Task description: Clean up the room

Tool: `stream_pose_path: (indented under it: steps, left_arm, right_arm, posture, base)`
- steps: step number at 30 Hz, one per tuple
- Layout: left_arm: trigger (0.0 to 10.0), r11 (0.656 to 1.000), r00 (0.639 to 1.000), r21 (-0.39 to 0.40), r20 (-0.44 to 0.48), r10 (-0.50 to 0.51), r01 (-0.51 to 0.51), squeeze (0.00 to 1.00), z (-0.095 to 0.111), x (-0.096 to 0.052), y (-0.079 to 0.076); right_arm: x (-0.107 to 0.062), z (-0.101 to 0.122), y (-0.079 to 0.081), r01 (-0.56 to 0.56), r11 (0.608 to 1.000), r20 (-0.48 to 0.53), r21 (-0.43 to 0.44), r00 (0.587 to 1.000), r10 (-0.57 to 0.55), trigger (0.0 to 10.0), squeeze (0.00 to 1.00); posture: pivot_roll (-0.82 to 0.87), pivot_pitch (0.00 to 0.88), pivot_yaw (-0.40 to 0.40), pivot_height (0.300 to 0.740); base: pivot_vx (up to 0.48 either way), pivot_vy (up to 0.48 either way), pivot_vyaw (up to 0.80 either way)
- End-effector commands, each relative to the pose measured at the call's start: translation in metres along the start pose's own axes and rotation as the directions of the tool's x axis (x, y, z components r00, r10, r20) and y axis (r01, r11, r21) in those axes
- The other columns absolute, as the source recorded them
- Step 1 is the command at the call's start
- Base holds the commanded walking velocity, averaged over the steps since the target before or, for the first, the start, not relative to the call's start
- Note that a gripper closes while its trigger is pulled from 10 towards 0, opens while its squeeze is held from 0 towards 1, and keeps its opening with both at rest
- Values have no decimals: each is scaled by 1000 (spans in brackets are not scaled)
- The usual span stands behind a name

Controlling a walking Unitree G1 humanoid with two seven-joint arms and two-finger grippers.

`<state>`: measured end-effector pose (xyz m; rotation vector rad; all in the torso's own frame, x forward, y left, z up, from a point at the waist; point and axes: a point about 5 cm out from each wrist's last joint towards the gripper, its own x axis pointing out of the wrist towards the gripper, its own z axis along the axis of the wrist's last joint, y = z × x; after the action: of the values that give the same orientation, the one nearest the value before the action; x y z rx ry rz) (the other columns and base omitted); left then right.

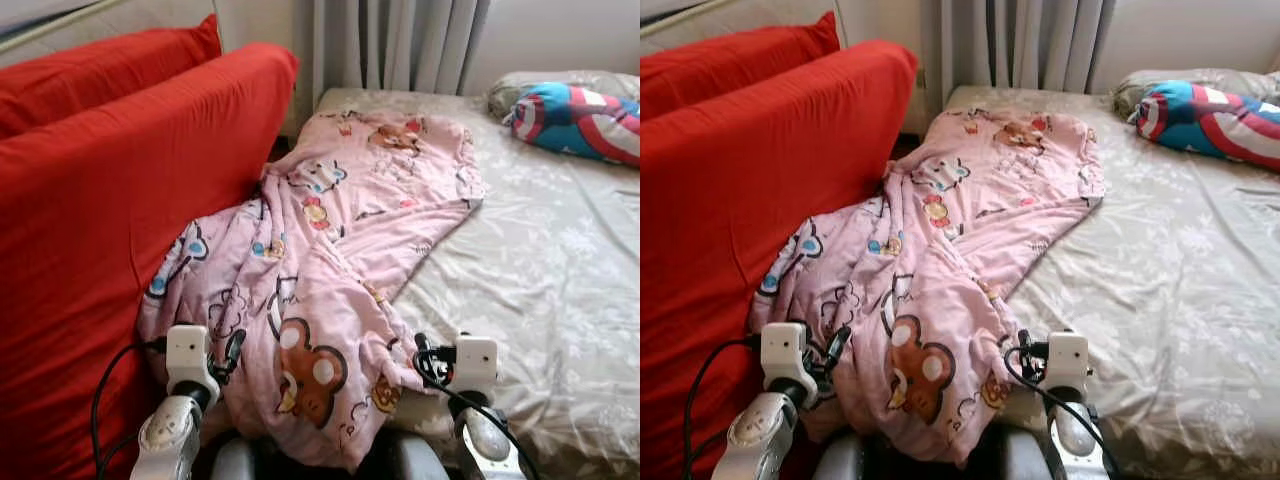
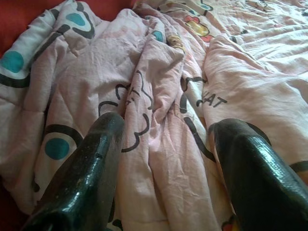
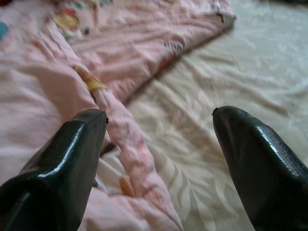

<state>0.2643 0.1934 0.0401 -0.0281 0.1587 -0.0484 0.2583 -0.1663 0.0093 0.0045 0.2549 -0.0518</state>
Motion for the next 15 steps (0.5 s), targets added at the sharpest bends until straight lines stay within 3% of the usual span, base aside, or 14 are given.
stream_pose_path:
  steps: [1, 15]
  left_arm:
    - [10000, 1000, 1000, 14, 5, -9, 9, 0, 3, 0, 0]
    - [10000, 1000, 1000, 20, -5, -8, 8, 0, 1, 1, 0]
  right_arm:
    - [1, 2, 2, -9, 1000, 7, 0, 1000, 9, 10000, 0]
    - [1, 0, 4, -47, 999, 7, 19, 999, 47, 10000, 0]
  posture:
    - [-80, 39, 3, 578]
    - [-79, 40, 3, 578]
  base:
    - [0, 0, 0]
    - [0, 0, 0]
